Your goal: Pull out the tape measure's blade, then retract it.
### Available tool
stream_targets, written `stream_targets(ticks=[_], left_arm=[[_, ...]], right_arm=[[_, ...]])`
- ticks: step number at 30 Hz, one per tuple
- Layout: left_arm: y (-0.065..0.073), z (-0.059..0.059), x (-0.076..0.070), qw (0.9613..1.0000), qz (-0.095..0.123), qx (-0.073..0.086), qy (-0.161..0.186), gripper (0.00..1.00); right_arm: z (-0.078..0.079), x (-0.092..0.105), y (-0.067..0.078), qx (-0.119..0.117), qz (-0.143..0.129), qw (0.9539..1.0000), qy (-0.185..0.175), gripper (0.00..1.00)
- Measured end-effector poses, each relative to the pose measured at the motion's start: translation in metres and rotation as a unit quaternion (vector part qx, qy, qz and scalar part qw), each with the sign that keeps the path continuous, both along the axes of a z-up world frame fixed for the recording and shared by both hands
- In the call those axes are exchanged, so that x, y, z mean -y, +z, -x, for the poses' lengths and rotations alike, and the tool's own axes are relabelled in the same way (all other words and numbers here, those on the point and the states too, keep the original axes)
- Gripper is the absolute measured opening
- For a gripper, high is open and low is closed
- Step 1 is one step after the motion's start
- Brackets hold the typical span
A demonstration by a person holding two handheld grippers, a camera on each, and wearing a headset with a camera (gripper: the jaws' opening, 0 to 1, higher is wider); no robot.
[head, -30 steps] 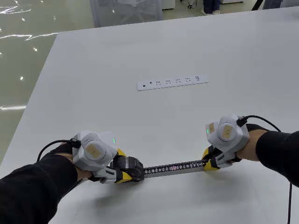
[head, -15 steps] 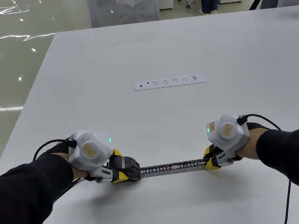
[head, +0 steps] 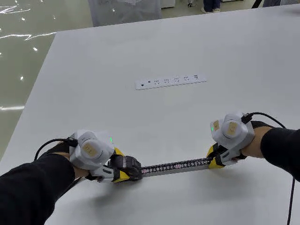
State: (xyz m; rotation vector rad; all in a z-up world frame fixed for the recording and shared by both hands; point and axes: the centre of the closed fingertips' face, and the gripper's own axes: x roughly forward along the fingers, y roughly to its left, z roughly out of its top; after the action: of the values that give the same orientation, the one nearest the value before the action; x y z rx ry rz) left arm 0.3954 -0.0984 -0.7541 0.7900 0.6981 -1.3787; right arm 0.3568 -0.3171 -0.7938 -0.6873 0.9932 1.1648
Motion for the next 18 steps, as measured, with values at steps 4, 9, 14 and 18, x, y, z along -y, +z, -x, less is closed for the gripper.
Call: stream_targets(ticks=[4, 9, 14, 18], left_arm=[[0.0000, 0.0000, -0.0003, 1.0000, -0.001, 0.001, -0.001, 0.27], [0.0006, 0.0016, -0.0004, 1.0000, -0.005, 0.003, 0.004, 0.28], [0.0008, 0.0012, -0.0007, 1.0000, -0.007, 0.004, 0.003, 0.28], [0.0004, 0.0008, -0.0007, 1.0000, -0.007, 0.002, 0.003, 0.28]], right_arm=[[0.0007, 0.0023, 0.0006, 0.000, -0.001, 1.0000, -0.002, 0.05], [0.0005, 0.0044, 0.0007, -0.003, 0.009, 0.9999, 0.000, 0.05], [0.0015, 0.0066, 0.0011, -0.003, 0.012, 0.9999, -0.001, 0.05], [0.0019, 0.0091, 0.0015, -0.003, 0.013, 0.9999, -0.001, 0.04]])
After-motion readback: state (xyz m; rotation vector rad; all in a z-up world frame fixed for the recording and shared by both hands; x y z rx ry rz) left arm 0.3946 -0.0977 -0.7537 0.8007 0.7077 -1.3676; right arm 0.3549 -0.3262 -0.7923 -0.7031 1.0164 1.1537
